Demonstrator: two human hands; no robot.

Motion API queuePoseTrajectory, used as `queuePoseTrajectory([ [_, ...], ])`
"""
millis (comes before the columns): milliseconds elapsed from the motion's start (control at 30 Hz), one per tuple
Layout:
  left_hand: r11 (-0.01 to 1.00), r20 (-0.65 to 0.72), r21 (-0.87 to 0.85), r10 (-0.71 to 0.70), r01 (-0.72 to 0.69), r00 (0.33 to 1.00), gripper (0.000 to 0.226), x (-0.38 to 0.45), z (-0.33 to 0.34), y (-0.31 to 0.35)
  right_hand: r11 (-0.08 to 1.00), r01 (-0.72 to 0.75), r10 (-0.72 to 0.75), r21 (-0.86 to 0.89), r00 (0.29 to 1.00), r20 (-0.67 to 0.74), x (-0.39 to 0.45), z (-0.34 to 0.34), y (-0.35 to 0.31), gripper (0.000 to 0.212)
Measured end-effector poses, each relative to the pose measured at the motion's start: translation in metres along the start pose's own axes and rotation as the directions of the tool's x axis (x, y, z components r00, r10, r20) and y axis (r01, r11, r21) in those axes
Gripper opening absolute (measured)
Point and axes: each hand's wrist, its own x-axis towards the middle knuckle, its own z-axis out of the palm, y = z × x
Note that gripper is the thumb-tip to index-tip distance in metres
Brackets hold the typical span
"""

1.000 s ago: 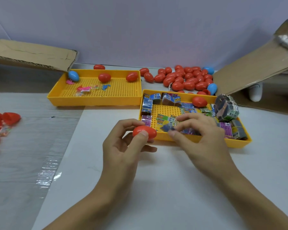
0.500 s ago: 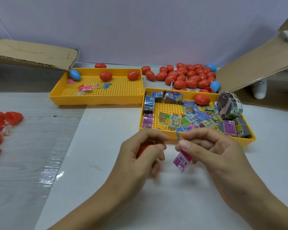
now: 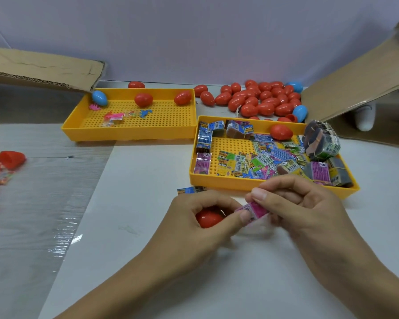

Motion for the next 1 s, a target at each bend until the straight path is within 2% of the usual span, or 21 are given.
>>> queuePoseTrajectory([
  [67, 1.000, 0.023, 0.019, 0.019, -0.019, 1.000, 0.010, 0.001, -0.001, 0.000, 1.000, 0.005, -0.005, 0.006, 1.000, -0.004, 0.000, -0.002, 0.001, 0.028],
  [133, 0.998, 0.030, -0.069, -0.001, 0.003, 1.000, 0.015, 0.002, -0.003, 0.001, 0.999, 0.036, -0.036, -0.008, 0.999, -0.013, 0.000, -0.004, 0.000, 0.032],
  [267, 0.970, 0.033, -0.234, -0.067, 0.073, 0.997, 0.021, 0.005, -0.006, 0.001, 0.960, 0.246, -0.238, -0.137, 0.969, 0.070, -0.001, -0.011, -0.005, 0.057],
  [367, 0.944, 0.052, -0.317, -0.081, 0.094, 0.995, 0.025, 0.006, -0.008, 0.000, 0.835, 0.425, -0.373, -0.351, 0.904, 0.207, -0.003, -0.013, -0.007, 0.051],
  [433, 0.937, 0.058, -0.335, -0.082, 0.097, 0.995, 0.026, 0.006, -0.009, 0.000, 0.755, 0.487, -0.407, -0.439, 0.873, 0.269, -0.005, -0.012, -0.006, 0.039],
  [533, 0.938, 0.079, -0.335, -0.067, 0.090, 0.995, 0.026, 0.006, -0.008, -0.001, 0.770, 0.457, -0.379, -0.445, 0.889, 0.256, -0.005, -0.010, -0.005, 0.029],
  [633, 0.940, 0.096, -0.331, -0.053, 0.082, 0.994, 0.026, 0.004, -0.008, -0.001, 0.859, 0.359, -0.295, -0.366, 0.930, 0.222, -0.004, -0.009, -0.004, 0.020],
  [767, 0.946, 0.113, -0.318, -0.029, 0.064, 0.993, 0.022, 0.005, -0.008, -0.001, 0.893, 0.284, -0.228, -0.350, 0.954, 0.193, -0.004, -0.008, -0.004, 0.020],
  [1000, 0.954, 0.118, -0.298, 0.002, 0.034, 0.993, 0.026, 0.005, -0.007, -0.001, 0.922, 0.192, -0.101, -0.337, 0.957, 0.271, -0.007, -0.004, -0.003, 0.029],
])
